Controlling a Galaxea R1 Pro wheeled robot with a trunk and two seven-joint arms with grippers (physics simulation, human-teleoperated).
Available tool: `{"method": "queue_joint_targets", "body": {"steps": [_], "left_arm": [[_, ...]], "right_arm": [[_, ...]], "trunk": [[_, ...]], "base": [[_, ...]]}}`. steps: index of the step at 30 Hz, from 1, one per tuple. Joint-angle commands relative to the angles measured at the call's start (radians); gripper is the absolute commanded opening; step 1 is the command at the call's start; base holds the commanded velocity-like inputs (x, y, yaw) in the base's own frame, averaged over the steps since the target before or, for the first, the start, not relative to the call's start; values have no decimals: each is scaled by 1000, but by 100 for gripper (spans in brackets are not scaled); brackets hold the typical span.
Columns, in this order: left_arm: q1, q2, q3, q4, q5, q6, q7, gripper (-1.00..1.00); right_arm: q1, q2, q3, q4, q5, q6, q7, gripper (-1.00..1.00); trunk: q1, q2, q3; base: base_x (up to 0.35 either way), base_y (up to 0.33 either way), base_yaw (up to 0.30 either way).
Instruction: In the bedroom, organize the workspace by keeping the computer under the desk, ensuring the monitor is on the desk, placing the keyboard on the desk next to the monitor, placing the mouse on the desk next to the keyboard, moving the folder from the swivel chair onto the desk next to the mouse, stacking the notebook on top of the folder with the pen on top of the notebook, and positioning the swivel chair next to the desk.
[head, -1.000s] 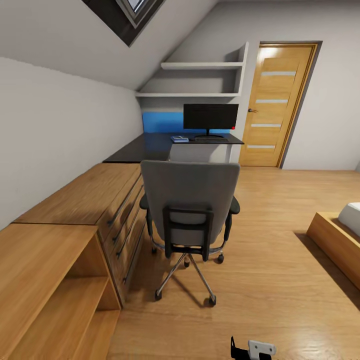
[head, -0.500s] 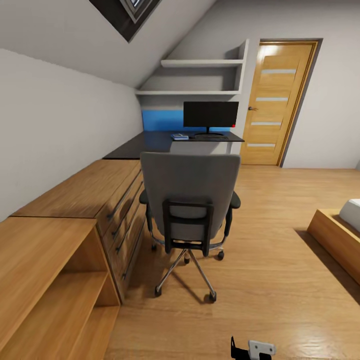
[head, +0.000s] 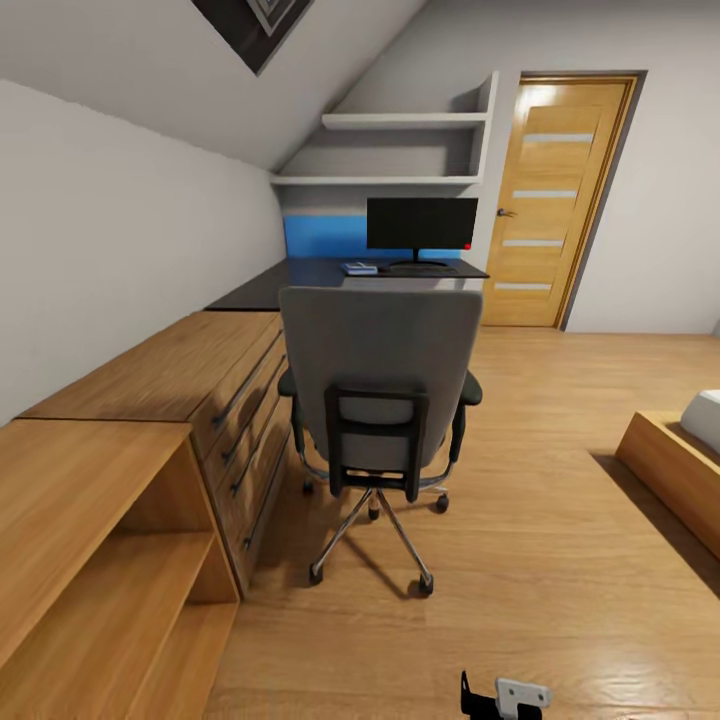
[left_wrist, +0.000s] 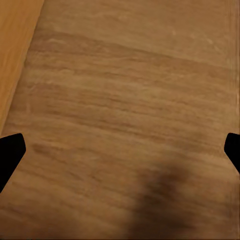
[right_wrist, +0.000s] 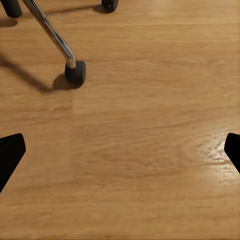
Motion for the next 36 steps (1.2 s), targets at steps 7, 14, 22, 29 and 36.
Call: {"method": "queue_joint_targets", "body": {"steps": [7,14,22,29,36], "left_arm": [[-1,-18,-9,-142,8,32,12,100],[-95,-22,-9,-374,7,334,19,100],[-411,-35,-7,-386,11,553,19,100],[-480,-41,-2,-386,12,610,10,100],[-483,-35,38,-386,9,612,8,100]], "right_arm": [[-2,0,11,-44,-1,3,-9,100],[-13,-4,10,-370,-1,214,-76,100],[-127,-8,8,-812,42,732,-151,100],[-156,-8,10,-964,51,852,-152,100],[-156,-11,10,-1001,57,874,-153,100]], "trunk": [[27,-50,-23],[54,-99,-45],[84,-155,-70],[94,-170,-96],[97,-171,-123]], "base": [[0,0,0],[0,0,0],[0,0,0],[0,0,0],[0,0,0]]}}
